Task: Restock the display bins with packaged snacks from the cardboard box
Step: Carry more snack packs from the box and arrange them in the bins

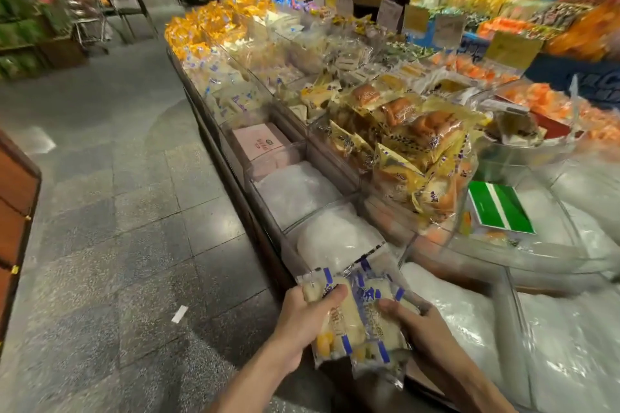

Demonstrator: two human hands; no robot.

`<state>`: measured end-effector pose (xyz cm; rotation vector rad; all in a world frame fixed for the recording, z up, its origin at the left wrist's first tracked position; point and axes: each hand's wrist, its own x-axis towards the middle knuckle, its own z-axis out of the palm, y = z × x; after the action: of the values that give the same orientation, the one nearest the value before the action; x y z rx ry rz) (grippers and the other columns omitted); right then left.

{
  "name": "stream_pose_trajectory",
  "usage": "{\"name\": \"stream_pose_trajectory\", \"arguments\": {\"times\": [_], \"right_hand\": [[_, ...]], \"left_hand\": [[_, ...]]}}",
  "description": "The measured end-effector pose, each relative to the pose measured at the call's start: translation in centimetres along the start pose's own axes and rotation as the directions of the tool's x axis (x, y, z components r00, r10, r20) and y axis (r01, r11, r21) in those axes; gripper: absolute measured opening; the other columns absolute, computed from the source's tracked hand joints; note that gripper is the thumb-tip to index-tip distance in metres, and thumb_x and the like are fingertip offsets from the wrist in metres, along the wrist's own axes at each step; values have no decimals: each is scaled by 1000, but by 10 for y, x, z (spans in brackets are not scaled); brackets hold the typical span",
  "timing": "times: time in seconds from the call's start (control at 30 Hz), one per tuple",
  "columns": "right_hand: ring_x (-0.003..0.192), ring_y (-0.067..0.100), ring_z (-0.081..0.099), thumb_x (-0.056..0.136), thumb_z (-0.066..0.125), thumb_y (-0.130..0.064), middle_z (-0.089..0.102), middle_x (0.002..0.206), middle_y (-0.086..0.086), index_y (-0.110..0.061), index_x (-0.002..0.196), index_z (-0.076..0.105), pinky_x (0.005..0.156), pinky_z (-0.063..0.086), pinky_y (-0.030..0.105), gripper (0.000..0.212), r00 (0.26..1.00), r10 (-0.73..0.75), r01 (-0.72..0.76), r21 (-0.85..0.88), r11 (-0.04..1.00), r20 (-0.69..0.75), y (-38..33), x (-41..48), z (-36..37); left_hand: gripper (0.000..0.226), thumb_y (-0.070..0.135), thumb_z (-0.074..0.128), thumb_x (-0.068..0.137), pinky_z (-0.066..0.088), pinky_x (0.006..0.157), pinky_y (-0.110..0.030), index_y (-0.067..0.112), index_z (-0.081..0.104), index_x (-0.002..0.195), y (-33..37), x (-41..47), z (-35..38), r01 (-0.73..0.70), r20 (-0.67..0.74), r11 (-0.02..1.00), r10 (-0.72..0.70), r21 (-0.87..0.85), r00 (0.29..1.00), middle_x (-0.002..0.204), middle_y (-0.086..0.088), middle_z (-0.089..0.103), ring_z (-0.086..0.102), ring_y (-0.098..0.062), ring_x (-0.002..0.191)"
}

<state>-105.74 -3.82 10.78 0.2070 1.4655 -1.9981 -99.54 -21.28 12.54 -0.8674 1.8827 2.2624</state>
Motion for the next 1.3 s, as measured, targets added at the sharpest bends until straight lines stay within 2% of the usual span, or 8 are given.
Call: {"name": "stream_pose_trajectory", "arguments": {"times": [0.27,0.37,0.47,0.6,0.83,1.0,1.17,1.3], "right_hand": [[101,51,67,69,78,-6,70,110,30,4,118,66,81,51,72,51,996,29,-27,18,999,-89,-22,41,-24],[99,49,69,78,71,-1,70,110,29,2,119,66,71,57,64,42,988,43,-38,38,999,-145,-20,60,-25],[97,48,70,78,72,-4,71,110,29,3,120,64,72,59,59,44,973,45,-33,58,998,-227,-19,79,-16],[97,48,70,75,73,-8,73,107,26,1,117,66,78,50,75,43,921,21,-2,50,999,-389,-16,104,6],[92,51,69,74,76,-13,74,100,24,-1,109,70,85,46,76,38,783,-21,67,50,997,-622,-17,124,37],[64,25,71,77,77,-6,75,90,24,5,104,70,51,55,32,31,687,-108,118,-36,992,-719,-14,126,42],[72,36,63,24,95,-59,68,89,34,2,100,70,65,53,48,101,619,-105,83,-69,994,-779,-10,124,34],[73,37,62,41,98,-43,69,88,32,3,102,68,67,54,59,82,603,-102,70,-75,995,-792,-15,124,29]], "left_hand": [[57,51,83,70,47,88,-28,20,52,106,-6,71,7,168,56,985,-170,41,984,112,3,63,59,-9,106],[35,29,81,79,51,78,-29,21,57,104,-6,103,2,209,109,974,-218,86,970,105,-5,71,67,-17,97],[63,35,89,66,53,83,-32,38,53,118,1,135,-8,170,147,967,-199,188,969,113,-5,67,67,-21,103],[61,33,86,75,50,65,-16,51,50,121,10,185,-31,105,259,944,-191,312,947,109,-12,64,69,-27,95],[26,20,76,88,55,55,-31,21,60,109,37,262,-45,33,380,921,-192,388,905,100,-13,73,72,-16,74],[35,41,76,75,62,73,-51,28,60,103,32,293,-30,13,386,874,-228,486,894,94,-4,75,75,-22,84],[51,68,63,55,60,77,-47,36,60,94,-4,318,-18,-25,294,808,-185,588,938,90,9,71,70,-14,85],[40,63,66,67,60,78,-48,35,57,93,-13,324,-13,-20,305,794,-211,608,929,90,7,71,70,-17,85]]}}
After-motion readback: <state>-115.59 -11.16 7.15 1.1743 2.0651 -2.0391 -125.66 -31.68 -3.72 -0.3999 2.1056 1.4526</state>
